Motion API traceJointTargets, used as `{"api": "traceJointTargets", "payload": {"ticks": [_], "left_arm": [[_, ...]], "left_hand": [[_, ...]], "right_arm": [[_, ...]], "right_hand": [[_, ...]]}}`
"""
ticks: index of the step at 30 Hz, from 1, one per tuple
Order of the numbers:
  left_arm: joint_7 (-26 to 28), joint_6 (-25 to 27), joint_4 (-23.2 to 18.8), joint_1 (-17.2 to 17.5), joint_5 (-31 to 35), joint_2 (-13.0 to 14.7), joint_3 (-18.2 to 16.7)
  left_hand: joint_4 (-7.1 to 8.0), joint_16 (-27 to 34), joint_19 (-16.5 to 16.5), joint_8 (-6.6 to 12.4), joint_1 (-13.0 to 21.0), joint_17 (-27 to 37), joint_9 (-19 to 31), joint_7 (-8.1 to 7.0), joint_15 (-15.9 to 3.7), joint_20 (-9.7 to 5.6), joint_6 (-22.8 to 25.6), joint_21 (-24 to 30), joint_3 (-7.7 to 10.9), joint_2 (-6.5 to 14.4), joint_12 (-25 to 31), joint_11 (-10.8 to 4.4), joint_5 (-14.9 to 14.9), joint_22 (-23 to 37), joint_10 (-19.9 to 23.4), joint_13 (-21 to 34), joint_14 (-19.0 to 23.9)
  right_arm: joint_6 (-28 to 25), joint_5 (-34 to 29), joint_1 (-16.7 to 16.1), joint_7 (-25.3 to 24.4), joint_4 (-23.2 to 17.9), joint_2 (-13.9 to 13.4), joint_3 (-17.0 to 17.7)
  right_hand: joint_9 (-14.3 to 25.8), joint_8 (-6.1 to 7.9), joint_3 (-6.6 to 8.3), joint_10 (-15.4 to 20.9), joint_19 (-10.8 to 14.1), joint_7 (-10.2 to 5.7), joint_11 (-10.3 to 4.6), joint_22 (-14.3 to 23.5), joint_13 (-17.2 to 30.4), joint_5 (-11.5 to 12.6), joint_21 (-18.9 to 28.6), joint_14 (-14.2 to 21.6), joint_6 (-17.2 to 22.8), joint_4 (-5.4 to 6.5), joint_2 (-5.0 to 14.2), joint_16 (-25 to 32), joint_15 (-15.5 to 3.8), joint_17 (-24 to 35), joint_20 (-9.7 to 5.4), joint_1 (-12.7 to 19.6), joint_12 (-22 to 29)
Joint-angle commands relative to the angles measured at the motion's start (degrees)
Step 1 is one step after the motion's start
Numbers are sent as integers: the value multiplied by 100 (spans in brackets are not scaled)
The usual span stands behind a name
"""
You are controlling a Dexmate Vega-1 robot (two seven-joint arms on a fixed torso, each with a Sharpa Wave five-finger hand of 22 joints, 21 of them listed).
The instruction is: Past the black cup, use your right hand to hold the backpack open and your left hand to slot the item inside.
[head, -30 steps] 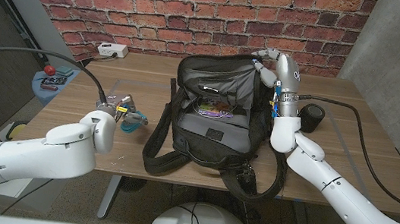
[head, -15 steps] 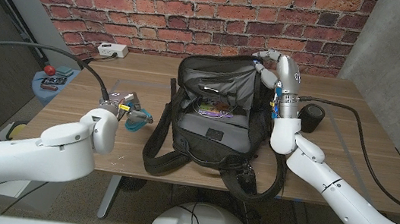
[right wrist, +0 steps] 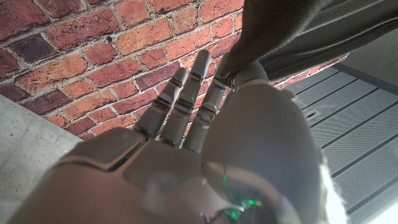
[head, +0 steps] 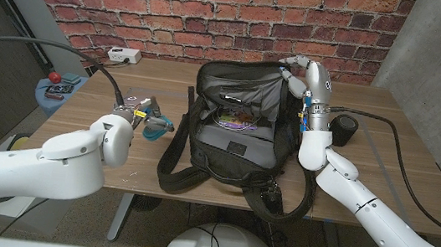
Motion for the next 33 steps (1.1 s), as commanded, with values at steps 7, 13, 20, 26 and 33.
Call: {"api": "traceJointTargets", "payload": {"ticks": [7,13,20,26,33], "left_arm": [[-450,-450,142,-411,570,-243,358],[-624,-676,262,-428,762,-378,366],[-861,-898,342,-429,964,-548,363],[-1079,-1071,379,-418,1105,-669,342],[-1251,-1208,413,-355,1295,-802,311]], "left_hand": [[18,6,-23,895,119,47,310,-177,7,13,629,20,39,170,32,-295,41,16,372,58,37],[13,-2,-27,900,116,56,304,-186,14,11,626,25,40,174,34,-298,47,15,372,81,36],[3,-16,-36,910,115,56,308,-186,18,9,618,29,43,169,47,-311,53,13,396,105,42],[2,-26,-43,927,106,62,306,-170,21,10,638,33,43,169,49,-319,57,12,396,129,46],[3,-35,-65,934,91,73,301,-180,16,9,633,33,41,175,51,-306,61,10,391,157,46]], "right_arm": [[-2,64,-43,-8,-68,-9,90],[-33,33,-57,-5,-105,-25,110],[-98,50,-101,4,-156,-35,153],[-104,68,-125,-15,-168,-37,179],[-109,98,-167,-30,-188,-39,208]], "right_hand": [[17,16,-52,58,28,37,6,20,33,30,58,71,49,-8,72,-37,-648,19,-739,41,8],[17,11,-57,66,24,16,16,20,39,32,57,77,44,-6,77,-45,-648,23,-744,42,9],[18,13,-66,60,24,22,22,20,43,32,57,81,57,-5,77,-53,-647,33,-746,44,2],[19,6,-71,55,21,21,13,20,45,33,57,85,47,-2,83,-59,-648,40,-746,46,-4],[19,5,-78,54,20,24,11,20,49,33,56,87,51,-4,82,-67,-648,49,-745,50,-9]]}}
